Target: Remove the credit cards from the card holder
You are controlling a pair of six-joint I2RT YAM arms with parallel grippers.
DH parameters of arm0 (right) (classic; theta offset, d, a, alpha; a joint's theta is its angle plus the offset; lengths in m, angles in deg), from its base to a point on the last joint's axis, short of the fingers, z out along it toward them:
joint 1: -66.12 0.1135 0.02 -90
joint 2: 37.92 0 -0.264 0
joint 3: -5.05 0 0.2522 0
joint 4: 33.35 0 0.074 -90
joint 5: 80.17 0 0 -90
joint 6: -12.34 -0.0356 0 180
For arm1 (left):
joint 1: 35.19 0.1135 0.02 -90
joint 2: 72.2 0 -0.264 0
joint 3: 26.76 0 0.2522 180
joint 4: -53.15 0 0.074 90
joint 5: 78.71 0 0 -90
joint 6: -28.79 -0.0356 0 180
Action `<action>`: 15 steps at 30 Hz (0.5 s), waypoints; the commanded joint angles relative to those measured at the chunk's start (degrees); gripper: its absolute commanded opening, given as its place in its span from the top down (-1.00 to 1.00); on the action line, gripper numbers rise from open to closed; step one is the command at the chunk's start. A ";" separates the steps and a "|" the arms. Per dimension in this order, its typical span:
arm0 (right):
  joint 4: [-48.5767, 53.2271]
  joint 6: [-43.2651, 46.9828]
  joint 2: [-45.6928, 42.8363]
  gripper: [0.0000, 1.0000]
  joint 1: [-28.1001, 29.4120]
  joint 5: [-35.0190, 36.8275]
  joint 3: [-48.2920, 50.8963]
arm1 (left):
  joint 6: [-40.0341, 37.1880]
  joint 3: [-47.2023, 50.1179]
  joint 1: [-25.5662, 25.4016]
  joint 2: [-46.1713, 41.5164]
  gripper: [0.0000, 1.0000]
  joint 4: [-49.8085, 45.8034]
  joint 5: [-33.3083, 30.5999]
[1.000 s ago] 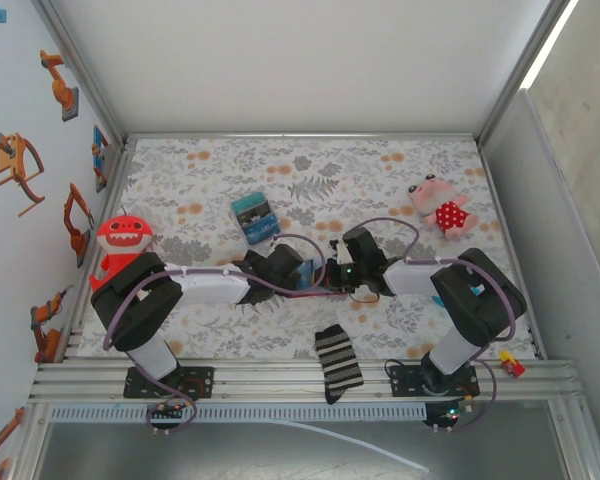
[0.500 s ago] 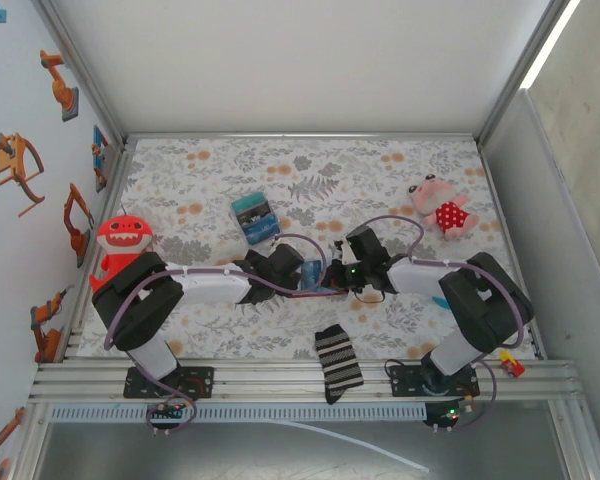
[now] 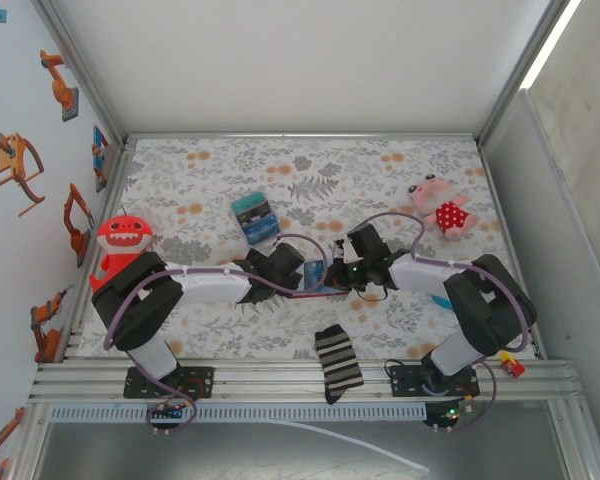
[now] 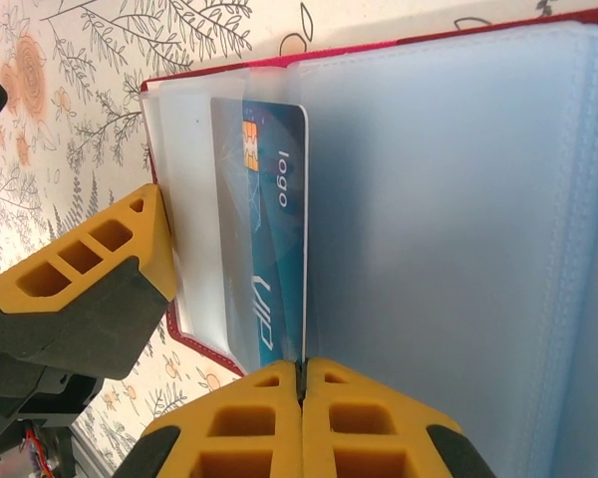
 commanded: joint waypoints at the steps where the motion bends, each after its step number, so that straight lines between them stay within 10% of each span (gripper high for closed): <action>1: 2.61 1.08 -0.97 0.98 -0.54 0.79 -1.72 | -2.07 -1.66 -0.33 -2.60 -0.94 -1.22 1.85; 15: 2.88 1.04 -1.85 0.97 -0.60 1.20 -1.38 | -3.81 -3.35 -0.50 -0.57 -0.94 3.58 8.67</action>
